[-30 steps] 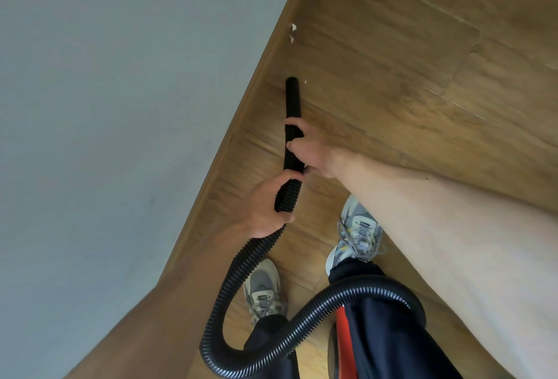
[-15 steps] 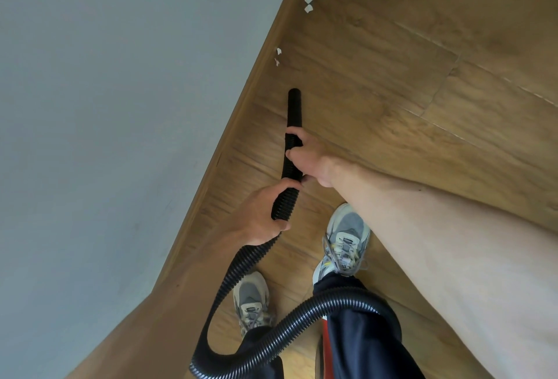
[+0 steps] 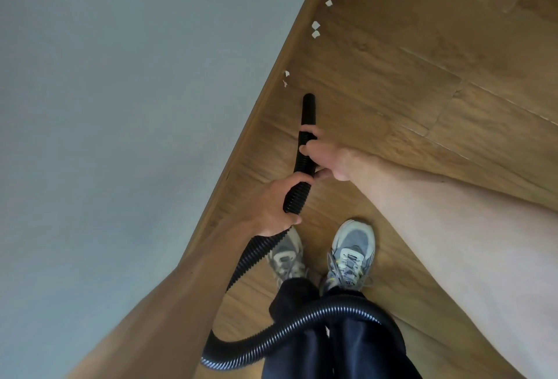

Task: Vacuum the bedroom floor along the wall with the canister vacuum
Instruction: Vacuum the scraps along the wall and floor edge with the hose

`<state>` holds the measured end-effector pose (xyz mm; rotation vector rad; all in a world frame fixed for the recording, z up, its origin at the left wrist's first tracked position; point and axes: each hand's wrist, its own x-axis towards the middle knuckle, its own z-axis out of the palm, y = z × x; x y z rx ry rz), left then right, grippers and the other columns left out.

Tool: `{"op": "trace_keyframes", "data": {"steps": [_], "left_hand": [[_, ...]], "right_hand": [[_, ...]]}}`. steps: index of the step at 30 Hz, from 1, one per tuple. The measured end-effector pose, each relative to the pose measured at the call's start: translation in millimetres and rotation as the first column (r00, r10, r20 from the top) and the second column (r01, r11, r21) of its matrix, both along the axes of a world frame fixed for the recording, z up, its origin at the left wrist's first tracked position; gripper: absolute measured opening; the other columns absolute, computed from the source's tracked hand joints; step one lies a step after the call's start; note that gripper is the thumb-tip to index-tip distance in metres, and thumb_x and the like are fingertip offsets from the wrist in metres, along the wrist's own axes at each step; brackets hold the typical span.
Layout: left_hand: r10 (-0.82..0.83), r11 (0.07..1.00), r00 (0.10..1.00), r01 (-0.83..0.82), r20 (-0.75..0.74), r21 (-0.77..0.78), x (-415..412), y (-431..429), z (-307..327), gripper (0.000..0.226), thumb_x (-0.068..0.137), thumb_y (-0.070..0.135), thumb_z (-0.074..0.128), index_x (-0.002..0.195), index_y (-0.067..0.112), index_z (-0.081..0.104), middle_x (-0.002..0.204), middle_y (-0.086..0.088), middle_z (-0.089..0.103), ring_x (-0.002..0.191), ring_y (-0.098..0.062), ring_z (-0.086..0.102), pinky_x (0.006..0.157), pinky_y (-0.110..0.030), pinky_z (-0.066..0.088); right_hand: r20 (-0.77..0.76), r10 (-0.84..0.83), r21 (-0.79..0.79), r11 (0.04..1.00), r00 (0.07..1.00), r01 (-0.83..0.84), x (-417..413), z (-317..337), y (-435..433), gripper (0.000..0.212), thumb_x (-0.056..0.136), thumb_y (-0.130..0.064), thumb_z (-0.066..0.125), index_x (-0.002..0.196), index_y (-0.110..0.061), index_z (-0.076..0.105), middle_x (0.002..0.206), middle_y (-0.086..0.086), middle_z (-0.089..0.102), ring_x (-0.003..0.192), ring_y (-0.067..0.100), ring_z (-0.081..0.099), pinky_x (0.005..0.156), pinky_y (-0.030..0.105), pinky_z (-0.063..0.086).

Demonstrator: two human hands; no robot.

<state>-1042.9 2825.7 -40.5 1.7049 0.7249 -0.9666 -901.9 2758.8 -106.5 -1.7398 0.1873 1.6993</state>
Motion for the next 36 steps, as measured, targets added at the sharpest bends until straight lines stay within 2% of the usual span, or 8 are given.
{"op": "trace_keyframes", "data": {"steps": [3,7,12,16,19,26,32,36], "left_hand": [[-0.028,0.999,1.000,0.028,0.012,0.018,5,9,3,0.067,0.088,0.007,0.069,0.135,0.046,0.042,0.115,-0.001,0.058,0.096,-0.021,0.065,0.074,-0.040,0.062],[-0.062,0.998,0.998,0.061,0.018,0.021,8,21,5,0.066,0.089,0.009,0.069,0.137,0.046,0.041,0.119,0.002,0.056,0.091,-0.013,0.062,0.069,-0.028,0.059],[-0.071,0.997,0.997,0.071,0.012,-0.013,10,32,-3,0.066,0.087,0.012,0.072,0.136,0.044,0.042,0.125,0.005,0.056,0.103,-0.015,0.060,0.081,-0.033,0.058],[-0.055,0.998,0.998,0.054,-0.006,-0.035,5,42,-6,0.066,0.088,0.010,0.072,0.138,0.041,0.043,0.125,0.004,0.055,0.106,-0.015,0.057,0.083,-0.031,0.055],[-0.051,0.998,0.999,0.050,-0.014,-0.023,0,49,-7,0.066,0.088,0.011,0.072,0.138,0.041,0.043,0.126,0.005,0.054,0.109,-0.015,0.055,0.082,-0.028,0.053],[-0.032,0.999,0.999,0.031,-0.036,-0.019,-2,61,-8,0.068,0.086,0.013,0.074,0.137,0.045,0.042,0.130,0.005,0.053,0.115,-0.016,0.053,0.095,-0.038,0.052],[0.006,1.000,0.998,-0.008,-0.061,-0.020,-2,70,-8,0.066,0.086,0.011,0.074,0.135,0.045,0.044,0.128,0.004,0.053,0.108,-0.014,0.055,0.085,-0.028,0.052],[0.003,0.999,0.996,-0.006,-0.084,-0.034,-2,75,-7,0.066,0.087,0.010,0.073,0.135,0.044,0.044,0.126,0.003,0.053,0.108,-0.014,0.056,0.083,-0.029,0.056]], "right_hand": [[-0.005,-0.016,-0.002,1.000,1.000,0.016,5,3,6,0.054,0.101,-0.005,0.041,0.146,-0.035,0.039,0.117,0.011,0.055,0.083,0.020,0.059,0.051,0.032,0.053],[-0.030,-0.032,-0.021,0.999,0.999,0.032,8,5,15,0.054,0.101,-0.006,0.041,0.146,-0.036,0.037,0.106,0.007,0.057,0.083,0.021,0.060,0.051,0.032,0.053],[-0.023,-0.038,-0.036,0.999,0.999,0.037,6,2,24,0.054,0.101,-0.005,0.041,0.145,-0.036,0.037,0.115,0.011,0.056,0.081,0.021,0.060,0.051,0.031,0.051],[-0.027,-0.049,-0.030,0.998,0.998,0.049,-2,-4,32,0.053,0.101,-0.005,0.041,0.144,-0.036,0.037,0.114,0.012,0.057,0.084,0.025,0.061,0.056,0.034,0.055],[-0.021,-0.063,-0.036,0.997,0.998,0.063,-9,-8,39,0.052,0.101,-0.005,0.041,0.144,-0.035,0.038,0.098,0.006,0.057,0.084,0.024,0.061,0.061,0.036,0.056],[-0.005,-0.037,-0.010,0.999,0.999,0.037,-11,-8,53,0.052,0.102,-0.005,0.039,0.145,-0.034,0.039,0.091,0.002,0.054,0.080,0.021,0.059,0.062,0.036,0.058],[-0.010,-0.008,-0.005,1.000,1.000,0.008,-12,-10,66,0.053,0.101,-0.005,0.041,0.145,-0.035,0.038,0.094,0.003,0.055,0.086,0.023,0.061,0.075,0.043,0.060],[-0.003,0.028,0.001,1.000,1.000,-0.028,-14,-10,71,0.053,0.101,-0.005,0.040,0.145,-0.036,0.038,0.099,0.004,0.052,0.093,0.026,0.060,0.082,0.050,0.059]]}}
